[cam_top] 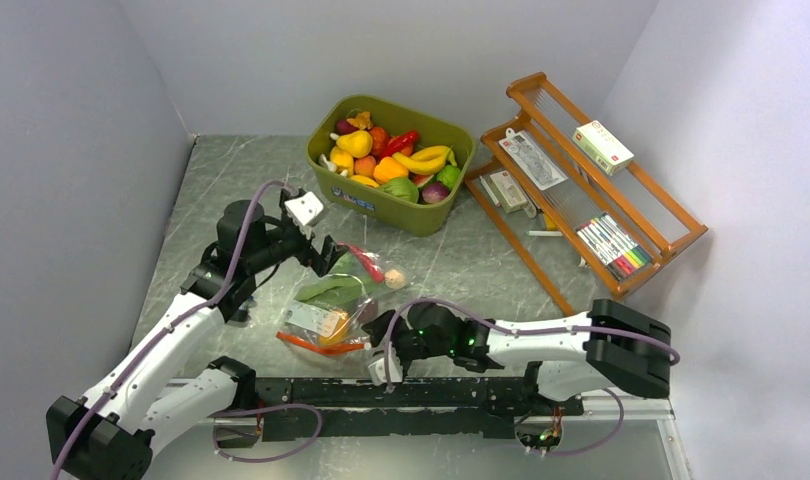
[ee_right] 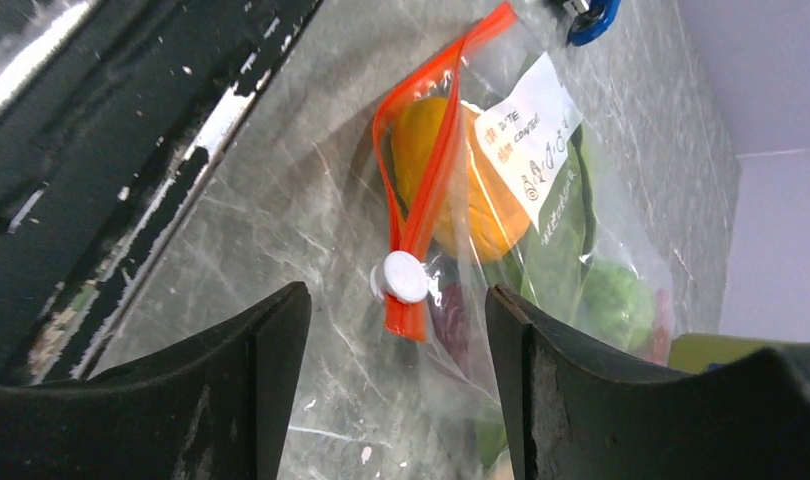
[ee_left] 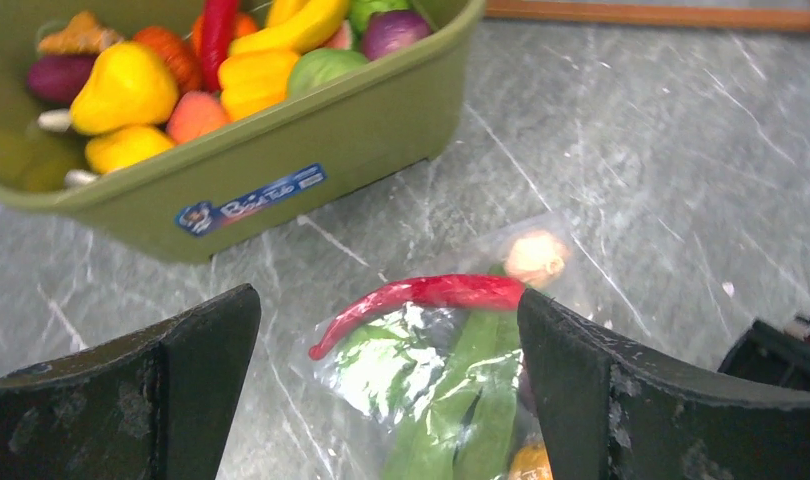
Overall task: Place the food in the zip-top bag and seal the zipper
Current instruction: Pick up the zipper food storage bag at the center of the board.
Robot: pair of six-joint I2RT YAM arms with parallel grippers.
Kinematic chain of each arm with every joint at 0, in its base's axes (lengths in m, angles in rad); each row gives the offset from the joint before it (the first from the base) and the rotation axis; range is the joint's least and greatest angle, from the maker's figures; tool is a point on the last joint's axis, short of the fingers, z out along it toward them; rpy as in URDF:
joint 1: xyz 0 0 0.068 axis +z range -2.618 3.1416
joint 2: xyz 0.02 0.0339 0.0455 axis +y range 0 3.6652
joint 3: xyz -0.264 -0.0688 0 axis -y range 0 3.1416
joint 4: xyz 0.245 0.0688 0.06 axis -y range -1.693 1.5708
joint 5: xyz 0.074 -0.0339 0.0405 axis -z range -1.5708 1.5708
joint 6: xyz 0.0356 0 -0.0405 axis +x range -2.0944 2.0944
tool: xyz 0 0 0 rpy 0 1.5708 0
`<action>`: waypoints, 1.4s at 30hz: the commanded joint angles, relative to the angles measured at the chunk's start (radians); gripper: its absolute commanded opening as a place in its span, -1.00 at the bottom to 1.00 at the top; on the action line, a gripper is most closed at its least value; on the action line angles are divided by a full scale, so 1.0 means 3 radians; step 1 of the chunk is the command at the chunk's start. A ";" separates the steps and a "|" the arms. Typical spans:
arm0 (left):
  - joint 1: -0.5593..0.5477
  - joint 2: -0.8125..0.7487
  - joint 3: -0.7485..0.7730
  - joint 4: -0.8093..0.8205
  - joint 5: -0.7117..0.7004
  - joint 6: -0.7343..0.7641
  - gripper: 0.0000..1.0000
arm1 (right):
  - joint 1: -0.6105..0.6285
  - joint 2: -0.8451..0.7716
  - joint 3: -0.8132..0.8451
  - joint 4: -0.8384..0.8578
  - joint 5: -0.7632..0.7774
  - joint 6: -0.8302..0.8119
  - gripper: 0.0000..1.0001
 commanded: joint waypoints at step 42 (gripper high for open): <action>0.0333 -0.0146 0.0684 -0.0846 0.1552 0.0635 0.71 | -0.0939 0.0290 0.0441 0.1851 -0.0434 0.2964 -1.00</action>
